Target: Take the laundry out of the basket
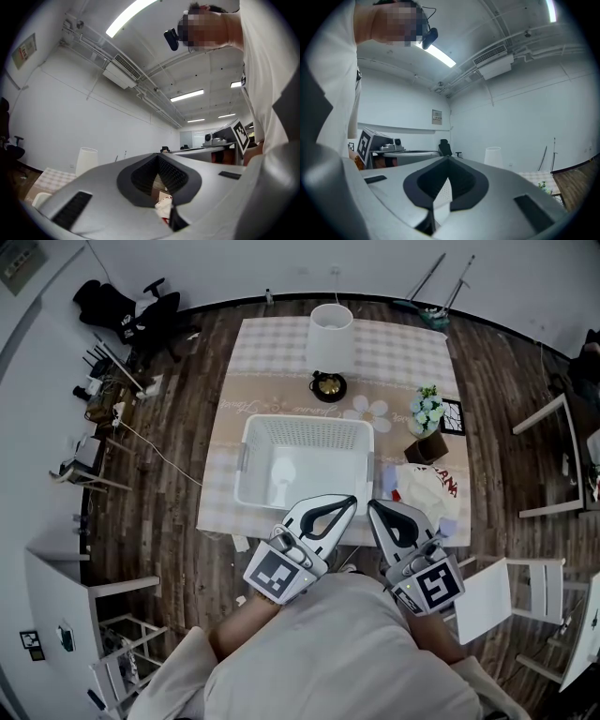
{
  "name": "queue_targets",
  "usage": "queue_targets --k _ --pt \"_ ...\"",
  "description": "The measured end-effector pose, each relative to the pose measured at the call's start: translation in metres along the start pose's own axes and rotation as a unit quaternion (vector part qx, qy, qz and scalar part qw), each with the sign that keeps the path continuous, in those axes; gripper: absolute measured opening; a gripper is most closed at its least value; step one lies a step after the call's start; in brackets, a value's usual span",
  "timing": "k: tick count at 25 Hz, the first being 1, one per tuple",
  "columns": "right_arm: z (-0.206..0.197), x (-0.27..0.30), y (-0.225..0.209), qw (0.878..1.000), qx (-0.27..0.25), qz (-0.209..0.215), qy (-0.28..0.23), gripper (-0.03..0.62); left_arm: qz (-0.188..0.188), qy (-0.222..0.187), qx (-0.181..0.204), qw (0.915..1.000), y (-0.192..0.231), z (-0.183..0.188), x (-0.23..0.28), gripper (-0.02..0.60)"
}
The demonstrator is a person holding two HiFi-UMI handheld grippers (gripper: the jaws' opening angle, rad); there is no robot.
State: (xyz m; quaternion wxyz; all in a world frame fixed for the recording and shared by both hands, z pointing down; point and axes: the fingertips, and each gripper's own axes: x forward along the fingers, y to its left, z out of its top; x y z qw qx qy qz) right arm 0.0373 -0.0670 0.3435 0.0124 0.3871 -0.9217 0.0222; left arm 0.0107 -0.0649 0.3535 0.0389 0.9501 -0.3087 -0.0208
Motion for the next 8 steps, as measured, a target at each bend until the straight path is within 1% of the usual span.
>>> queue_targets --k 4,8 --pt "-0.0016 0.001 0.0005 1.0 -0.002 -0.002 0.002 0.011 0.001 -0.002 -0.005 1.0 0.0017 -0.0015 -0.0016 0.026" --pt "-0.0042 0.0033 0.0006 1.0 -0.004 -0.003 0.004 0.011 -0.002 -0.006 -0.001 1.0 0.0037 -0.0019 -0.0025 0.026"
